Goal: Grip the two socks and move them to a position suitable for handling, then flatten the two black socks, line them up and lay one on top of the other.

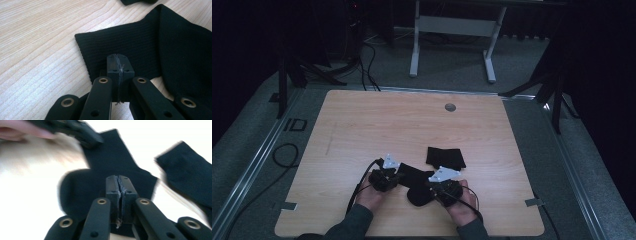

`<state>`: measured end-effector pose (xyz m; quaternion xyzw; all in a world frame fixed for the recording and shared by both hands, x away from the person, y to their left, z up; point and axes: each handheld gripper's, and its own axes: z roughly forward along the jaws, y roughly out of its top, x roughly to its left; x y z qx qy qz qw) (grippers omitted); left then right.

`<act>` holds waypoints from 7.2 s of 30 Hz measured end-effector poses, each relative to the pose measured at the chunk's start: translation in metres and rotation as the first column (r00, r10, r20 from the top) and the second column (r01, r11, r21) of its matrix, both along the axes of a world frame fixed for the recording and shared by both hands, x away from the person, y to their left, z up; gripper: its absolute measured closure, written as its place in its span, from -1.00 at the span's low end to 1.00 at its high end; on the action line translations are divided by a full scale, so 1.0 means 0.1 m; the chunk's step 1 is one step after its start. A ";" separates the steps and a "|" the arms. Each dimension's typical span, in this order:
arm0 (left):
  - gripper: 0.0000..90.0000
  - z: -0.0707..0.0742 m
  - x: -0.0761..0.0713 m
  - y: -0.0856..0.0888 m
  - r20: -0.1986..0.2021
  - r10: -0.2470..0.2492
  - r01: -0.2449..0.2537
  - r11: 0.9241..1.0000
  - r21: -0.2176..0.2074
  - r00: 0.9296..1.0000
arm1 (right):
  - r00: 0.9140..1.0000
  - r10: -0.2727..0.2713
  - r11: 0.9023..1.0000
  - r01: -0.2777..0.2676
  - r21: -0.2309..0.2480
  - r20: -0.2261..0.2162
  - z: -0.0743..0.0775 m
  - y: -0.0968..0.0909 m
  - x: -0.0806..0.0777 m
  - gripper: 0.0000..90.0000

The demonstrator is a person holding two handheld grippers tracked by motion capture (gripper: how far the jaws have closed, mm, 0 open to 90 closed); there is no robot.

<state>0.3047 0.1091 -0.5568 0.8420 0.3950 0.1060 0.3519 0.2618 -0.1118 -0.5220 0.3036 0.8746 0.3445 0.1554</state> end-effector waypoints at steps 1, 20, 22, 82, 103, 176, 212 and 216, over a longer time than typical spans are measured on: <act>1.00 0.00 0.00 0.00 -0.001 0.000 0.000 1.000 0.000 1.000 | 1.000 0.017 1.000 -0.017 0.005 -0.007 0.00 0.04 -0.02 0.84; 1.00 0.00 0.00 0.00 0.001 -0.001 0.001 1.000 0.001 1.000 | 0.991 0.114 0.988 -0.121 -0.100 -0.067 -0.29 0.46 -0.17 0.49; 1.00 0.00 0.00 0.00 0.001 0.000 0.000 1.000 -0.001 1.000 | 0.991 0.115 0.988 -0.122 -0.097 -0.073 -0.29 0.45 -0.16 0.59; 0.97 -0.01 0.00 0.00 0.004 -0.005 0.005 1.000 -0.007 1.000 | 0.956 -0.292 0.953 0.291 0.084 0.001 0.44 -0.89 0.14 0.90; 0.96 -0.01 0.00 0.01 0.011 -0.021 0.021 1.000 -0.006 1.000 | 0.955 -0.298 0.955 0.298 0.010 -0.014 0.51 -1.01 0.13 0.30; 0.94 -0.02 0.01 0.03 0.016 -0.031 0.031 0.999 -0.016 0.999 | 0.981 -0.169 0.985 0.166 -0.033 -0.094 -0.06 -0.09 0.97 0.34; 0.94 -0.03 0.01 0.03 0.017 -0.027 0.027 0.999 -0.020 0.999 | 0.960 -0.243 0.964 0.256 0.079 -0.143 0.18 -0.30 0.91 0.96; 0.94 -0.03 0.01 0.03 0.017 -0.027 0.028 0.999 -0.023 0.999 | 0.957 -0.259 0.955 0.274 0.114 -0.133 0.23 -0.45 0.86 0.96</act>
